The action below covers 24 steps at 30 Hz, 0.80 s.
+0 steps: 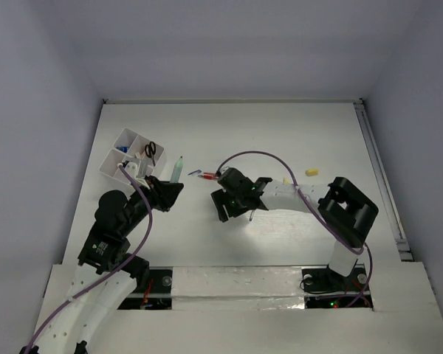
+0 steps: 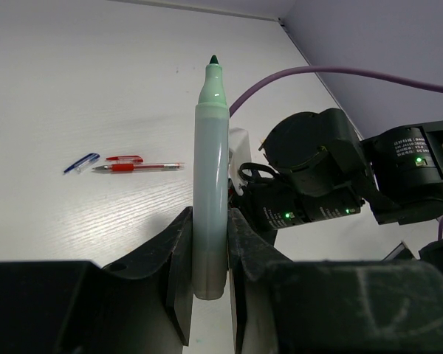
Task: Sort the stationery into containers
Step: Close the pen cap on the pen.
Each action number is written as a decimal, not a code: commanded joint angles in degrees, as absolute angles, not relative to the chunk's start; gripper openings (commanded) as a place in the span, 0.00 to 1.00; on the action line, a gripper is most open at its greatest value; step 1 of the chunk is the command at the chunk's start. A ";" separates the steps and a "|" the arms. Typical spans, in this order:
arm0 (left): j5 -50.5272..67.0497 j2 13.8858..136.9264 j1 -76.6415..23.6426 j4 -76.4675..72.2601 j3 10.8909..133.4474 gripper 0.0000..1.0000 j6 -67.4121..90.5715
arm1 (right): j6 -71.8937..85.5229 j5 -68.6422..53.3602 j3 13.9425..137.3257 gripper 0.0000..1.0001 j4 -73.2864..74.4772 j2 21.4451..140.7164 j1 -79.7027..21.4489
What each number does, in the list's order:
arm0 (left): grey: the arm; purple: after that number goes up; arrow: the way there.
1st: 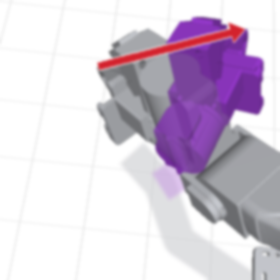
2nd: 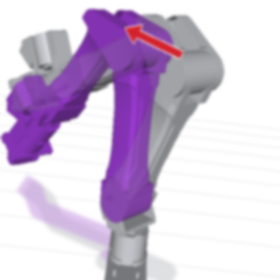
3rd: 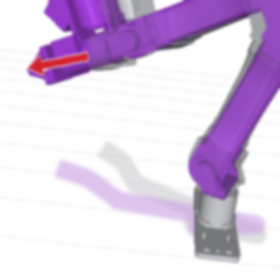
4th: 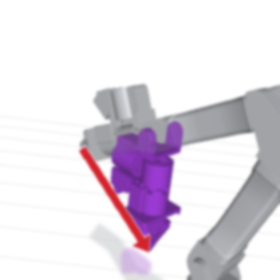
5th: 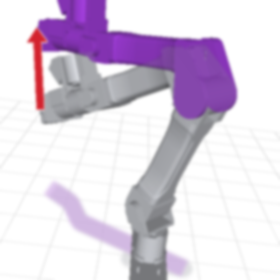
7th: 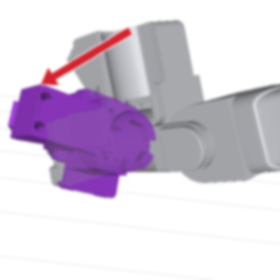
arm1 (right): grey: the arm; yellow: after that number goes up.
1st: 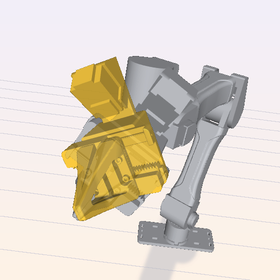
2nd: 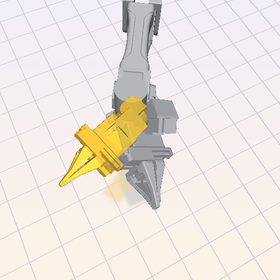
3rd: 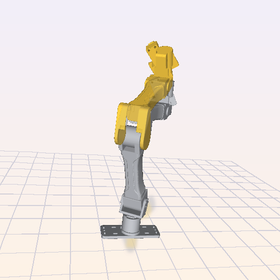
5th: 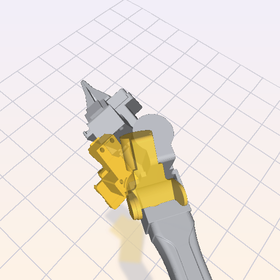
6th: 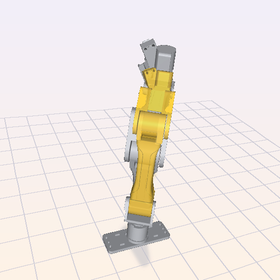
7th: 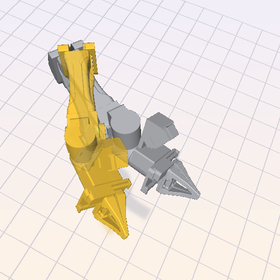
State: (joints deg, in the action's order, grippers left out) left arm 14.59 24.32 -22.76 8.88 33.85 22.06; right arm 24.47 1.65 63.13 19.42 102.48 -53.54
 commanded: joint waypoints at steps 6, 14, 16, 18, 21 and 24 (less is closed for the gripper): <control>15.29 24.26 -22.50 5.89 35.60 0.00 21.88 | 24.61 6.33 65.39 0.72 22.32 104.68 -52.65; 15.38 24.17 -22.50 5.80 35.60 0.00 21.88 | 24.61 10.27 68.90 0.65 25.83 107.22 -52.65; 15.29 24.08 -22.50 5.80 35.60 0.00 21.88 | 24.61 11.07 69.96 0.62 26.54 108.10 -52.65; 15.38 24.08 -22.50 5.80 35.60 0.00 21.88 | 24.70 11.95 70.83 0.58 27.33 108.63 -52.65; 15.47 24.08 -22.50 5.80 35.60 0.00 21.88 | 24.61 13.00 71.54 0.56 28.21 109.60 -52.65; 15.47 24.08 -22.50 5.80 35.60 0.00 21.97 | 24.52 14.68 72.68 0.56 29.62 111.00 -52.65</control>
State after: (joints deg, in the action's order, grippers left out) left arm 14.81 24.29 -22.76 8.86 33.85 22.06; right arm 24.45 10.94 71.24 26.65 108.27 -52.95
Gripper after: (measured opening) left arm 0.156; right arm 0.559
